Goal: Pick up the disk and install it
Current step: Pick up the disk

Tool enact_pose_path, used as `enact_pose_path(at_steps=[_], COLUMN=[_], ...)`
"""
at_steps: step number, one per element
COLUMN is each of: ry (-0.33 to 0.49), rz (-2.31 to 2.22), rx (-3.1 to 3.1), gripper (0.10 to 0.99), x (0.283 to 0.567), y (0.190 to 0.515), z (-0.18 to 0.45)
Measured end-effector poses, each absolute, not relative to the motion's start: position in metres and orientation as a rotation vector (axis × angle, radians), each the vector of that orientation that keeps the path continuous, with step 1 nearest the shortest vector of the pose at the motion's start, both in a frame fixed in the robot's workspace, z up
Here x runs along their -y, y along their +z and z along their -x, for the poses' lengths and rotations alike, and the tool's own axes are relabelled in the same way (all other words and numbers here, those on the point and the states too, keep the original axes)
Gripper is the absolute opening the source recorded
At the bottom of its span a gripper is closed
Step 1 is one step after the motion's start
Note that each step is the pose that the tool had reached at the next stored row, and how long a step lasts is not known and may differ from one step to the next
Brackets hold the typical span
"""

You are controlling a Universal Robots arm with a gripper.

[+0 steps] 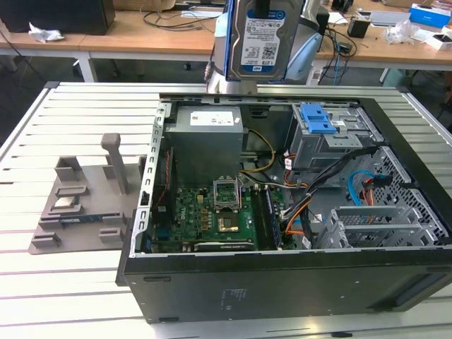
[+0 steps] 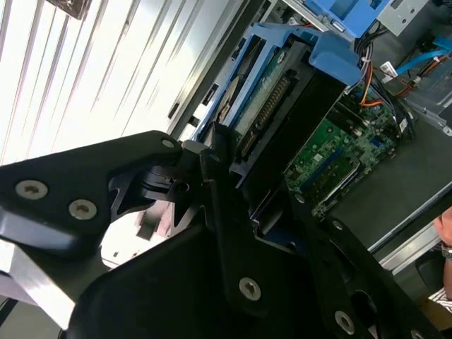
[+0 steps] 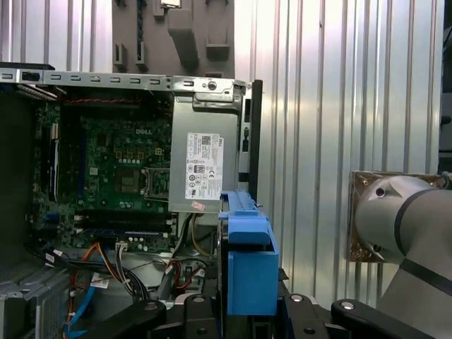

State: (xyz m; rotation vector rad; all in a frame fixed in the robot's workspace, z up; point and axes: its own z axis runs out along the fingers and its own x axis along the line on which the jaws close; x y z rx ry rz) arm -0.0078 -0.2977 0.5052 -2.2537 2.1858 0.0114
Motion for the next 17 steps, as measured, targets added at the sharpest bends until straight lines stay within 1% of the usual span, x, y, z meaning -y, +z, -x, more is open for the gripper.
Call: enact_pose_path(at_steps=[8, 17], ry=[0.011, 0.011], rz=[2.253, 2.254], rx=[-2.186, -2.186], gripper=[0.365, 0.365], x=[0.299, 0.315], y=[0.505, 0.505], z=[0.008, 0.008])
